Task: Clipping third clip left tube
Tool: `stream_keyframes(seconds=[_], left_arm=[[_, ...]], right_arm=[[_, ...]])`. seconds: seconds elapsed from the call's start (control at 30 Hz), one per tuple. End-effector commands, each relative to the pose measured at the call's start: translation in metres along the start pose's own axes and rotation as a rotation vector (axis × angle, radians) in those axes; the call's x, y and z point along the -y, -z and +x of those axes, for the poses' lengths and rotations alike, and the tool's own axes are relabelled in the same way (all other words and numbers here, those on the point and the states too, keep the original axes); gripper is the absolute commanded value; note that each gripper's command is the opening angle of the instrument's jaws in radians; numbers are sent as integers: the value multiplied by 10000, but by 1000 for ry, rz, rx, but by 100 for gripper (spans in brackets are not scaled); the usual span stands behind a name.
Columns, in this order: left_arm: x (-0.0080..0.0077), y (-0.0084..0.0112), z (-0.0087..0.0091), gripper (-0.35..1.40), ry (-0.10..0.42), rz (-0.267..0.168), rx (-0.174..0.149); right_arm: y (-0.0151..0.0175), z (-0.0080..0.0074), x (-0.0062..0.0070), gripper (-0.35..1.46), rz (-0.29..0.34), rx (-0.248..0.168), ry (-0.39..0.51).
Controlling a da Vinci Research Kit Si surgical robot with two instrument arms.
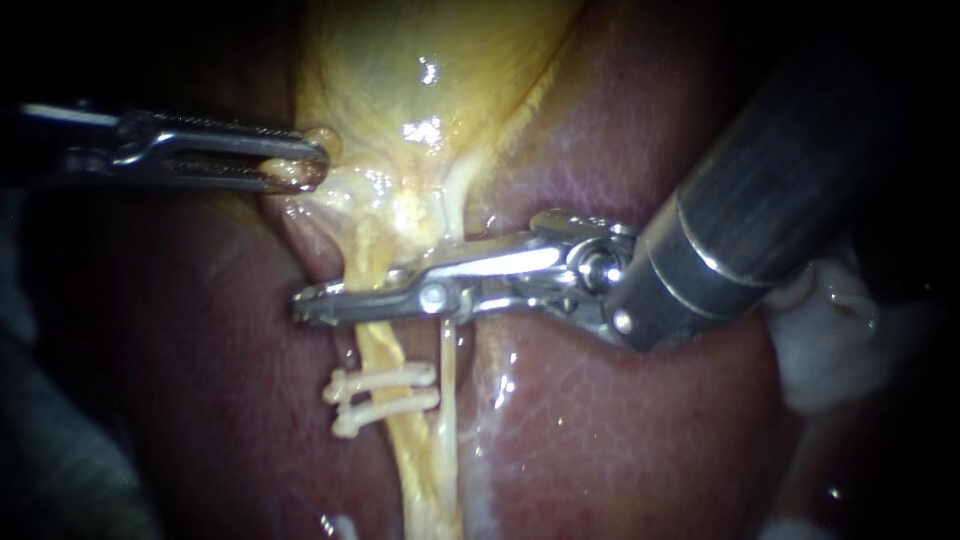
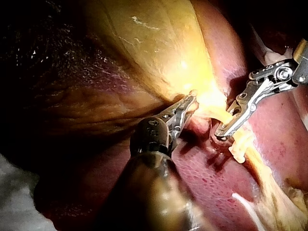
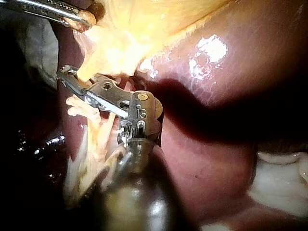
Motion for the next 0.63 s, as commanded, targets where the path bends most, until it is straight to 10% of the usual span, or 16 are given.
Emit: stream_keyframes(seconds=[0.03,0.63], left_arm=[[0,0,0,-35,0,0,0],[0,0,0,-35,0,0,0]], right_arm=[[1,-2,0,-35,0,1,2],[5,-5,1,-35,2,4,-2]])
